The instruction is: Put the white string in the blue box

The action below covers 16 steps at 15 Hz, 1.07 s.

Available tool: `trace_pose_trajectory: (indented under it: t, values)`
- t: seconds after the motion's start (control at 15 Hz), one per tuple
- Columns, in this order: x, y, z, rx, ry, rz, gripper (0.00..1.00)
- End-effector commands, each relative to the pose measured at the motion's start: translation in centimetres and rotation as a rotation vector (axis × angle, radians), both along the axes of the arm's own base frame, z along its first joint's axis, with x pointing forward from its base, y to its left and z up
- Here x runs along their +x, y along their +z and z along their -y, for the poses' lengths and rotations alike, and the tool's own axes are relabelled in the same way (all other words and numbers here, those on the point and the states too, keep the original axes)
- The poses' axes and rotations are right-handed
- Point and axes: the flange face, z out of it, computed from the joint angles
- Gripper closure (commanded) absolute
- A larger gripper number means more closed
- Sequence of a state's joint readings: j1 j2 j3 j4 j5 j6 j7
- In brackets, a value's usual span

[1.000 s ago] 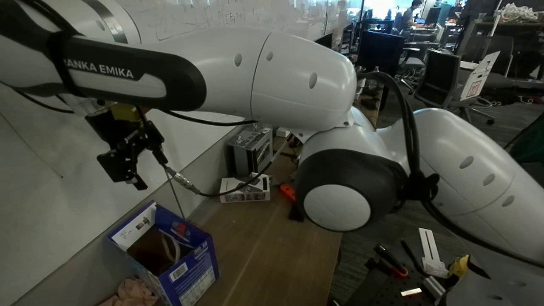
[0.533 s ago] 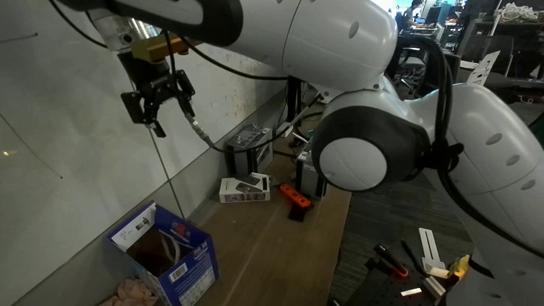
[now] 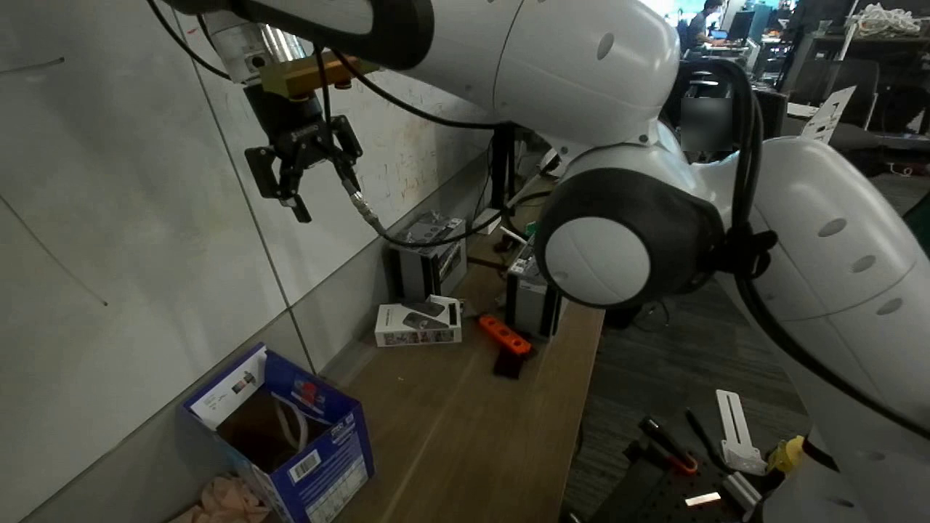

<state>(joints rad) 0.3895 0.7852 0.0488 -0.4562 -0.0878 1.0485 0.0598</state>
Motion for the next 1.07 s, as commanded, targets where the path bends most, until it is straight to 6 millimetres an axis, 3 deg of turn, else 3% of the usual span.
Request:
trace_pose_trajectory:
  t: [0.0,0.47,1.0]
  values:
    - [0.1,-1.8,0.1,0.007,-0.035,-0.069,0.00]
    - [-0.9,-5.6,1.8,-0.026,-0.232,-0.318,0.00]
    - [1.8,-6.3,1.8,0.036,-0.254,-0.187,0.00]
